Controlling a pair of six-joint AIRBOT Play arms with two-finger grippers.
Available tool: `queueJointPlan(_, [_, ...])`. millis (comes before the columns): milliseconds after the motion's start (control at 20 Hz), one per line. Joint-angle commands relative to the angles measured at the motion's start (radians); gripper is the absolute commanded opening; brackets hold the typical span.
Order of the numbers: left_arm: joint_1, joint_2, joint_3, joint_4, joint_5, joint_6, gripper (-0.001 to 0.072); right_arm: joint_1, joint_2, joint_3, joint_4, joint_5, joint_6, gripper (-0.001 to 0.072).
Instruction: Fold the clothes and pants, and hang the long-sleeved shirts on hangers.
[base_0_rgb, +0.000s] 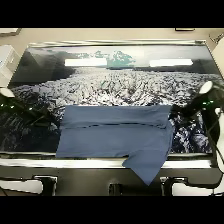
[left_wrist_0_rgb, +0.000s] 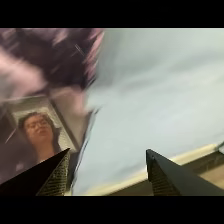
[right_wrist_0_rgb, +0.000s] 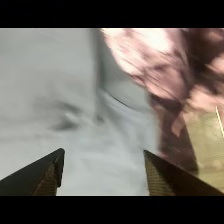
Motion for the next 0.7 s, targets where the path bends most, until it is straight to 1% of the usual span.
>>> queueJointPlan(0, [0.095, 0.124, -0.151, 0.019, 0.002, 0.032, 0.0479, -0.102, 0.045, -0.001, -0.027, 0.129, -0.042, 0.0595])
queueJointPlan(50, [0.116, 0.174, -0.257, 0.019, 0.036, 0.06, 0.0445, -0.123, 0.066, -0.024, -0.027, 0.124, -0.051, 0.0595])
queueJointPlan(150, [0.149, 0.239, -0.442, 0.018, 0.106, 0.106, 0.0444, -0.142, 0.101, -0.071, -0.027, 0.099, -0.064, 0.0592])
queueJointPlan(250, [0.163, 0.259, -0.559, 0.007, 0.134, 0.175, 0.0444, -0.14, 0.113, -0.103, -0.016, 0.089, -0.08, 0.0591])
queueJointPlan(300, [0.162, 0.258, -0.585, 0.005, 0.143, 0.185, 0.0444, -0.14, 0.112, -0.115, -0.01, 0.09, -0.08, 0.0571])
queueJointPlan(400, [0.158, 0.258, -0.613, -0.014, 0.161, 0.201, 0.0444, -0.14, 0.112, -0.124, -0.007, 0.09, -0.08, 0.0566])
queueJointPlan(650, [0.111, 0.257, -0.644, -0.043, 0.195, 0.203, 0.0443, -0.14, 0.112, -0.124, -0.007, 0.09, -0.083, 0.0565])
